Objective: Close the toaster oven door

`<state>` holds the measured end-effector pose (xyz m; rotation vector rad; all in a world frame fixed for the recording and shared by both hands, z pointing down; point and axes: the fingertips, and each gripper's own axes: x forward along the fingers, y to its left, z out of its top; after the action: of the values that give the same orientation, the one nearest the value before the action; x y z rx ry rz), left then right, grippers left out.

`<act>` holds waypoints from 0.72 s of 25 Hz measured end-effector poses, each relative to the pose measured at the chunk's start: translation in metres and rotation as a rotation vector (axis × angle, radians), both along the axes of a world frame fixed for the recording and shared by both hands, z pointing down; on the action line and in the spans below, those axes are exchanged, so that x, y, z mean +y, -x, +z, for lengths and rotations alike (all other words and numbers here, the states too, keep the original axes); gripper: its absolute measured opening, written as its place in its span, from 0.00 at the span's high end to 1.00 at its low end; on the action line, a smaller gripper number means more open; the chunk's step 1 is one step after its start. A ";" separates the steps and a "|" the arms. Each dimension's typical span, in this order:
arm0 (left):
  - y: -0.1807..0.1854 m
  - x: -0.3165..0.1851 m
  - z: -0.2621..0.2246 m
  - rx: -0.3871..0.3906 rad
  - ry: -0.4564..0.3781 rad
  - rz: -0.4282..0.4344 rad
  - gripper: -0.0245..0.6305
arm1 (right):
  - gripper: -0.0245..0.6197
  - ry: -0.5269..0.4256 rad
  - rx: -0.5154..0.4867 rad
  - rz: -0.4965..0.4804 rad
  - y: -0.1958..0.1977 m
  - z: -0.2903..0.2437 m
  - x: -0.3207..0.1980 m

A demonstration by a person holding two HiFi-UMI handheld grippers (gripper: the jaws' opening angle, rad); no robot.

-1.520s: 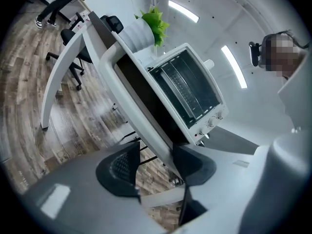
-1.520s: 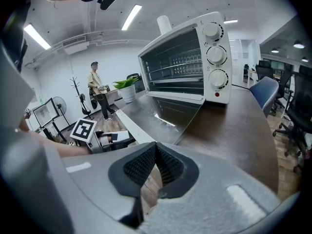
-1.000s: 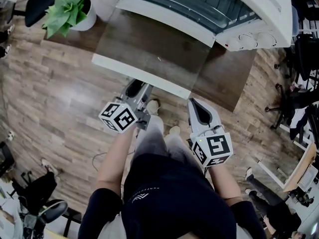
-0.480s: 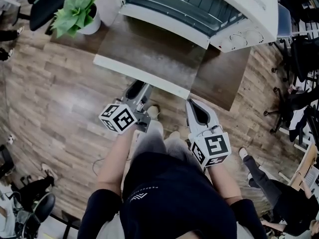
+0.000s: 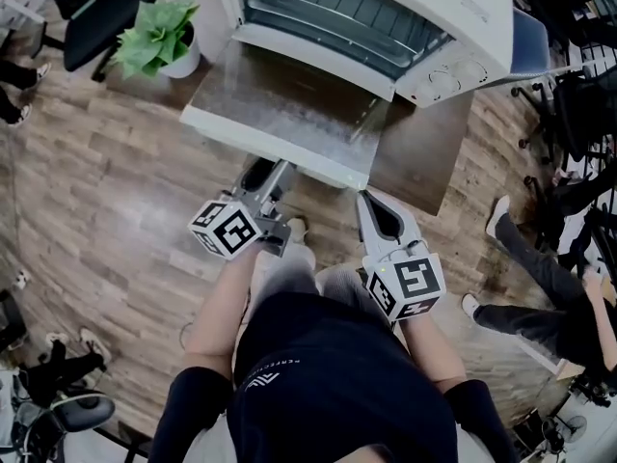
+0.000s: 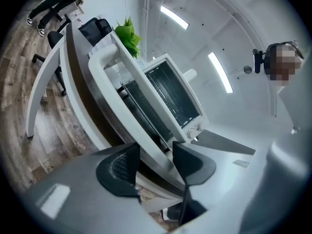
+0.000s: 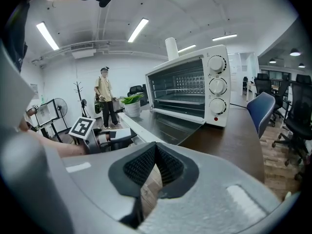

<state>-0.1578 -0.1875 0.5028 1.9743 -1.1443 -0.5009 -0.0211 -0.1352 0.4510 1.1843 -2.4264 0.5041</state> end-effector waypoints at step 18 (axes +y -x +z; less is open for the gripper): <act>0.005 -0.021 -0.069 0.098 -0.113 -0.080 0.62 | 0.96 -0.159 -0.092 0.007 -0.029 -0.068 -0.032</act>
<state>-0.1626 -0.2083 0.4334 1.9817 -1.1595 -0.7099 0.0074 -0.1671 0.3828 1.2588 -2.5821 0.3809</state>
